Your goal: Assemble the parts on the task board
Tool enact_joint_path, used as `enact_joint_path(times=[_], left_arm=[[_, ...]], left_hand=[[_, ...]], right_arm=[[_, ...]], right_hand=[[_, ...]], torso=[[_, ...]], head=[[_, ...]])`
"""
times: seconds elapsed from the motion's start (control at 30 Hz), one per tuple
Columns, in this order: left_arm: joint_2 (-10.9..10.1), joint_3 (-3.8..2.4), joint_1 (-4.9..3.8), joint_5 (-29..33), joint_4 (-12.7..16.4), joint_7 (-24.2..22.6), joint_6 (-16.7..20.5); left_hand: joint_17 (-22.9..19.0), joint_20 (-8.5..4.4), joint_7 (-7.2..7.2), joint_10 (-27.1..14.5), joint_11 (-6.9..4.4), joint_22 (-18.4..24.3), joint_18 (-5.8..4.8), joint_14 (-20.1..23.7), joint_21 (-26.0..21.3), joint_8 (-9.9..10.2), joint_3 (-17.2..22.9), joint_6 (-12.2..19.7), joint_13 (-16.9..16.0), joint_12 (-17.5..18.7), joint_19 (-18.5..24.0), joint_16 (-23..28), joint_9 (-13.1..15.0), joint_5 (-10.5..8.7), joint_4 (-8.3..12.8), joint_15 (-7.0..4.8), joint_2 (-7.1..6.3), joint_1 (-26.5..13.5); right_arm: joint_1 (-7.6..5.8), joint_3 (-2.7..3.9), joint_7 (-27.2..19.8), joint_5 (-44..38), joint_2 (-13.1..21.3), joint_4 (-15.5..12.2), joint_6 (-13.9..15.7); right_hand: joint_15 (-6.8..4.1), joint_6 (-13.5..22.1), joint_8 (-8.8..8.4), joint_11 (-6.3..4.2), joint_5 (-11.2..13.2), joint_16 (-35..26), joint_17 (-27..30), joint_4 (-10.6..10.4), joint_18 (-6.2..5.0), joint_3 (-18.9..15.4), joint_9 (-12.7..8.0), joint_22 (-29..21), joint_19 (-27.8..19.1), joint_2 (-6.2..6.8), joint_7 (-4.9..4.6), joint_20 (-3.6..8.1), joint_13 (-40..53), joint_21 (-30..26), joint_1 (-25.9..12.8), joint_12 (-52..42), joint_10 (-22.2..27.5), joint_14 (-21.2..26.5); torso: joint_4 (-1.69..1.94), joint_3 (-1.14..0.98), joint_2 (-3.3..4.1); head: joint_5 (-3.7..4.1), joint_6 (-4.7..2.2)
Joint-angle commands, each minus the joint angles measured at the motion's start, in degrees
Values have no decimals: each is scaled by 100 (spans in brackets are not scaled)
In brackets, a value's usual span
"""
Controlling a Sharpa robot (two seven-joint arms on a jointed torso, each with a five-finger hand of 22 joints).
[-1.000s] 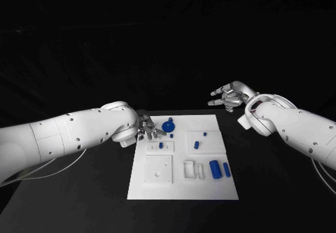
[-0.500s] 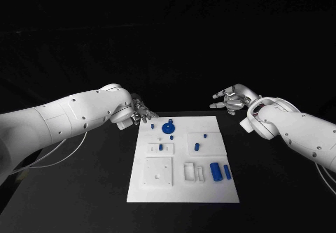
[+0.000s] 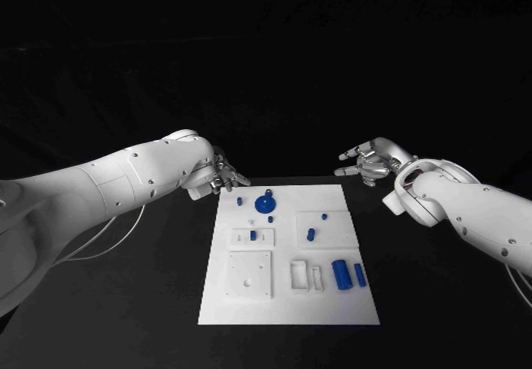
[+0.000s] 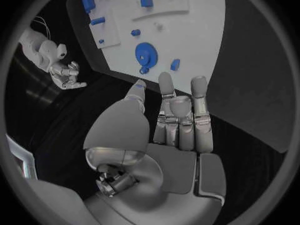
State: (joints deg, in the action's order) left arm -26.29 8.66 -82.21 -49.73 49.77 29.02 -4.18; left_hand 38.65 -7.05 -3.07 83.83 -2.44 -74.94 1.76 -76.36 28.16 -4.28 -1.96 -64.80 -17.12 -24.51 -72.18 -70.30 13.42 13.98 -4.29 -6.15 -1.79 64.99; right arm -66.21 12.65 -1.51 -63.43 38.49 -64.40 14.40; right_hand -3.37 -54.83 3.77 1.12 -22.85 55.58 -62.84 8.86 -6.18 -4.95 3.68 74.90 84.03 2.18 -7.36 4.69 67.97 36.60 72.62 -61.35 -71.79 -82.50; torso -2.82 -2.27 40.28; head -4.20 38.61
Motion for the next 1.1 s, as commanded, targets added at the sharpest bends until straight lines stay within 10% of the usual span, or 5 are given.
enact_joint_path(times=[0.03,0.67,1.1], left_arm=[[75,0,37,-209,-127,-164,-501],[201,4,141,-224,-495,-164,-696],[223,21,207,-205,-543,-172,-810]], left_hand=[[4,0,-6,271,36,-107,32,-23,22,4,19,55,-5,-26,-22,-33,-6,-56,-24,20,-42,-47],[-29,4,-5,271,38,-104,43,-5,41,-3,82,59,-13,-18,-12,-48,19,-125,-124,21,-83,-69],[-11,-11,27,274,30,-105,26,-15,63,4,-105,-54,-16,-51,-6,-88,63,19,167,7,275,-15]], right_arm=[[1,4,-15,-59,6,-22,18],[1,13,-18,-68,5,-21,33],[1,14,-18,-68,-6,-14,26]], right_hand=[[11,22,-21,-12,-31,-23,6,-23,-102,8,-1,343,287,-28,14,-38,-5,-12,1,29,42,29],[11,22,-21,-13,-32,-22,4,-24,-103,11,-1,341,288,-26,14,-38,-6,-17,3,30,40,27],[9,8,-20,-14,-35,-25,2,-34,-103,21,0,336,289,-26,15,-37,-11,-12,1,30,37,21]], torso=[[-27,6,45],[-43,5,59],[-45,5,67]], head=[[5,-9],[-21,-25],[-2,-30]])
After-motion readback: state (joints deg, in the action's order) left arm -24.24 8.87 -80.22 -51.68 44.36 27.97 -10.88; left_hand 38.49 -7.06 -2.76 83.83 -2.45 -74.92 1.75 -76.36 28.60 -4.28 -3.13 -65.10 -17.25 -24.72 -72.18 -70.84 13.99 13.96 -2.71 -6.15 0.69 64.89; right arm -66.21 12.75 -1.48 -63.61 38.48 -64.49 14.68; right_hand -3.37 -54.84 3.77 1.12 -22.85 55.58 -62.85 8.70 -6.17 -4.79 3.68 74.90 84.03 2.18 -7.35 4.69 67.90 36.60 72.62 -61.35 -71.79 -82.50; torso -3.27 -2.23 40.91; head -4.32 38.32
